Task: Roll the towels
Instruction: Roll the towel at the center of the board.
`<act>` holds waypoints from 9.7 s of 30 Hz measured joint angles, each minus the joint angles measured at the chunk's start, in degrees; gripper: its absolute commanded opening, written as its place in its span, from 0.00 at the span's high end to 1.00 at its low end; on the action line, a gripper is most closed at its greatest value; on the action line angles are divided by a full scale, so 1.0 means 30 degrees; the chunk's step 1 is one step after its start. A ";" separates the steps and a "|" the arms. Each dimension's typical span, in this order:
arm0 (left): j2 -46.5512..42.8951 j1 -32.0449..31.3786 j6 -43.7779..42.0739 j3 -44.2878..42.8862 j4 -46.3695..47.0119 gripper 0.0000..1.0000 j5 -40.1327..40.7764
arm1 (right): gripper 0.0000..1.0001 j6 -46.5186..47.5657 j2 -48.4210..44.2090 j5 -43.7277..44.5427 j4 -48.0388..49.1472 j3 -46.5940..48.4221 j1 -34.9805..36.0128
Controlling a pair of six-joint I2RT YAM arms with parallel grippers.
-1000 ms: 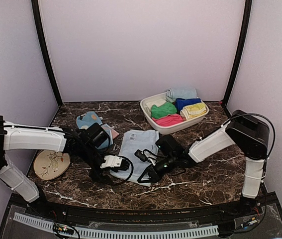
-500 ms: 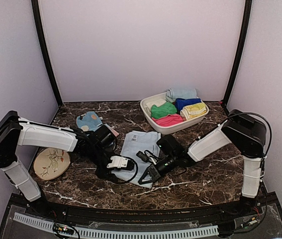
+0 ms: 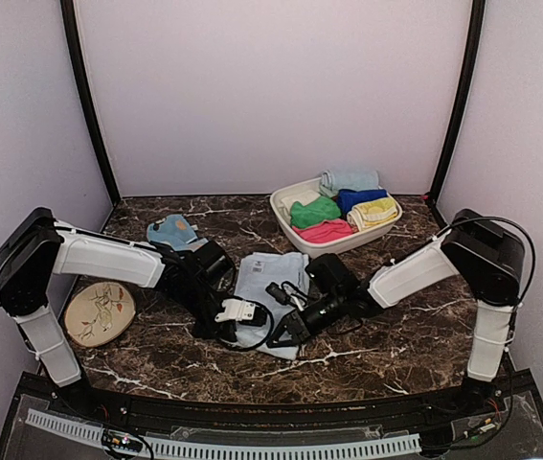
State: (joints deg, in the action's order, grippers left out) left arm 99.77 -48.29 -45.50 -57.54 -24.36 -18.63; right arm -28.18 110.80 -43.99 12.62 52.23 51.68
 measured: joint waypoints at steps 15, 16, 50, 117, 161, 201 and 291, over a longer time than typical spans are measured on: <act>0.0408 0.0393 0.0838 -0.0831 -0.5195 1.00 -0.3235 | 0.00 0.4845 -0.9632 1.3741 -0.0474 -0.4160 0.1042; 0.0393 0.0415 0.0874 -0.0831 -0.5523 1.00 -0.3410 | 0.00 0.5064 -1.0528 1.5220 -0.0197 -0.4554 0.1297; 0.5311 0.2696 0.1727 -0.4634 -1.1205 1.00 -0.7730 | 0.50 2.0480 -0.2157 2.1988 0.0160 -0.0532 1.1919; -0.0124 0.0328 0.2062 -0.0182 -0.1486 1.00 -0.1610 | 0.00 -0.0073 -0.1719 0.2674 0.1974 -0.1013 0.0976; 0.4350 0.3687 0.2149 -0.2805 -0.8947 0.93 -0.9143 | 0.53 2.2717 -0.0889 2.0997 0.4175 -0.1311 1.0710; -0.6222 0.1596 -0.0102 0.4058 -0.1668 0.51 -0.3002 | 1.00 0.7380 0.4175 0.1668 -0.4801 0.8000 0.2594; -0.4750 0.8633 0.1428 0.2492 -0.4044 0.34 -0.6870 | 1.00 1.7187 0.1916 1.4302 0.3045 0.2951 0.6397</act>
State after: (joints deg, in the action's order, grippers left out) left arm 85.52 -22.39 -41.21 -50.06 -36.49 -39.24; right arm 23.38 116.55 -1.08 21.76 61.08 70.87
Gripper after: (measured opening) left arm 0.664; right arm 0.136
